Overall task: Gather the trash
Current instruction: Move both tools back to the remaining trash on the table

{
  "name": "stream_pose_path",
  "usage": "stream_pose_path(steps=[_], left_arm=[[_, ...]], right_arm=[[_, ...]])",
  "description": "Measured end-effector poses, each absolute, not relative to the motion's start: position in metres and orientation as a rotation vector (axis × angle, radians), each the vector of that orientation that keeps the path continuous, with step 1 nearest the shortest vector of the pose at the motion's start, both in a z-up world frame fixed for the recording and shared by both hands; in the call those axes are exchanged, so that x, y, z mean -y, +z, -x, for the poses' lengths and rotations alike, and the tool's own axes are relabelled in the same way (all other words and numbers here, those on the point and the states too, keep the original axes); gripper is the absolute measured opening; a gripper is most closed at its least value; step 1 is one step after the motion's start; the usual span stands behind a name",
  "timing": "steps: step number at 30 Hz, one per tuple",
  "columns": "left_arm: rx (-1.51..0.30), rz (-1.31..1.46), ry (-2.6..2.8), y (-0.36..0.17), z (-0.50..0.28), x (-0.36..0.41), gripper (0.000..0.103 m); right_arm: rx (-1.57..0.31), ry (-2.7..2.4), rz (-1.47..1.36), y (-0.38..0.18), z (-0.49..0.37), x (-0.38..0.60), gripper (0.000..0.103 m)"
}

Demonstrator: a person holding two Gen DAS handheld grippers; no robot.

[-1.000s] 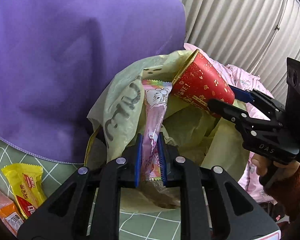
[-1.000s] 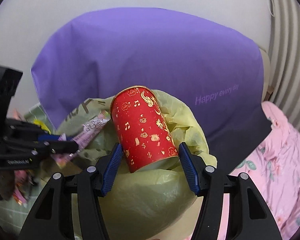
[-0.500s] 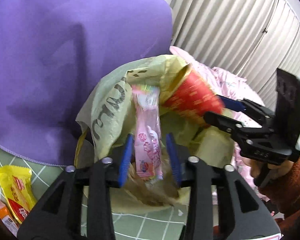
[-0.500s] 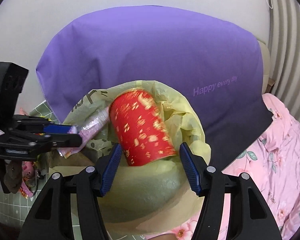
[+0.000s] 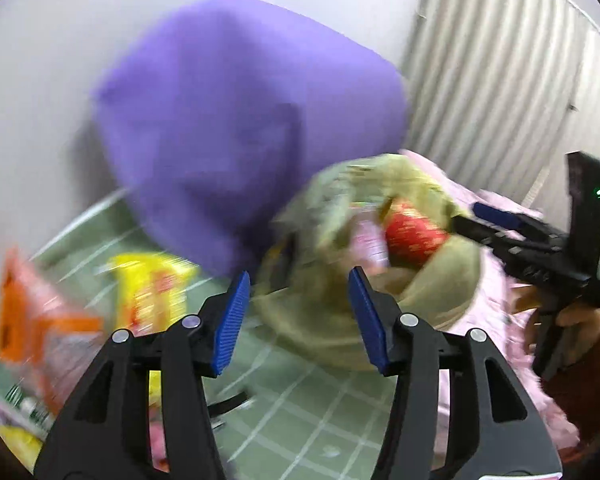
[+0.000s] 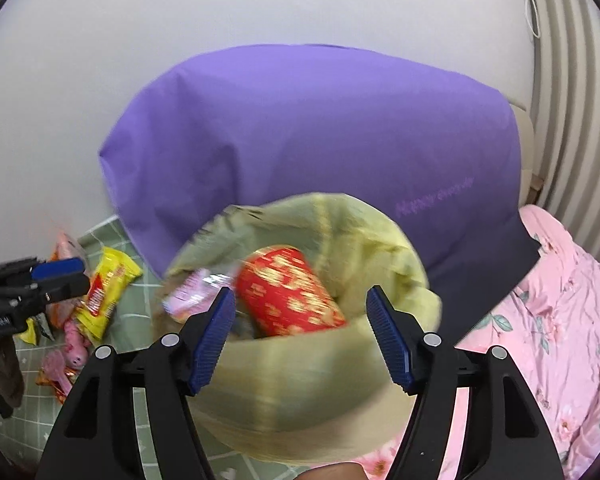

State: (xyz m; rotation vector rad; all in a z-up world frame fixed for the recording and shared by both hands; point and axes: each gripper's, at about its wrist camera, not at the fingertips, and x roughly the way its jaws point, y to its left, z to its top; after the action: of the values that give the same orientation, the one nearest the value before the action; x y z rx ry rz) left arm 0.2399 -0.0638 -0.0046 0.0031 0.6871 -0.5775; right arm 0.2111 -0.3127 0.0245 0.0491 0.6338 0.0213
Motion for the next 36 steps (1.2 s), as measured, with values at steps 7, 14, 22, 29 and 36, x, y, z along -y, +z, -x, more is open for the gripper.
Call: stream_pose_path(steps=[7, 14, 22, 29, 36], left_arm=[[-0.662, 0.092, -0.287, -0.017, -0.215, -0.046, 0.049], [-0.68, 0.172, -0.011, -0.033, -0.198, -0.151, 0.049], [-0.668, 0.26, 0.186, -0.044, -0.162, -0.231, 0.05], [-0.699, 0.334, 0.302, -0.066, -0.131, -0.263, 0.051], [-0.742, 0.349, 0.359, -0.081, -0.099, -0.272, 0.051]], right_arm=[[-0.612, 0.156, -0.064, 0.026, -0.221, 0.256, 0.065], [-0.691, 0.307, -0.009, 0.001, -0.237, 0.186, 0.066], [-0.697, 0.425, 0.112, -0.002, -0.239, 0.118, 0.066], [-0.67, 0.567, 0.248, -0.01, -0.244, 0.038, 0.066], [-0.725, 0.734, 0.332, -0.03, -0.264, -0.036, 0.066]])
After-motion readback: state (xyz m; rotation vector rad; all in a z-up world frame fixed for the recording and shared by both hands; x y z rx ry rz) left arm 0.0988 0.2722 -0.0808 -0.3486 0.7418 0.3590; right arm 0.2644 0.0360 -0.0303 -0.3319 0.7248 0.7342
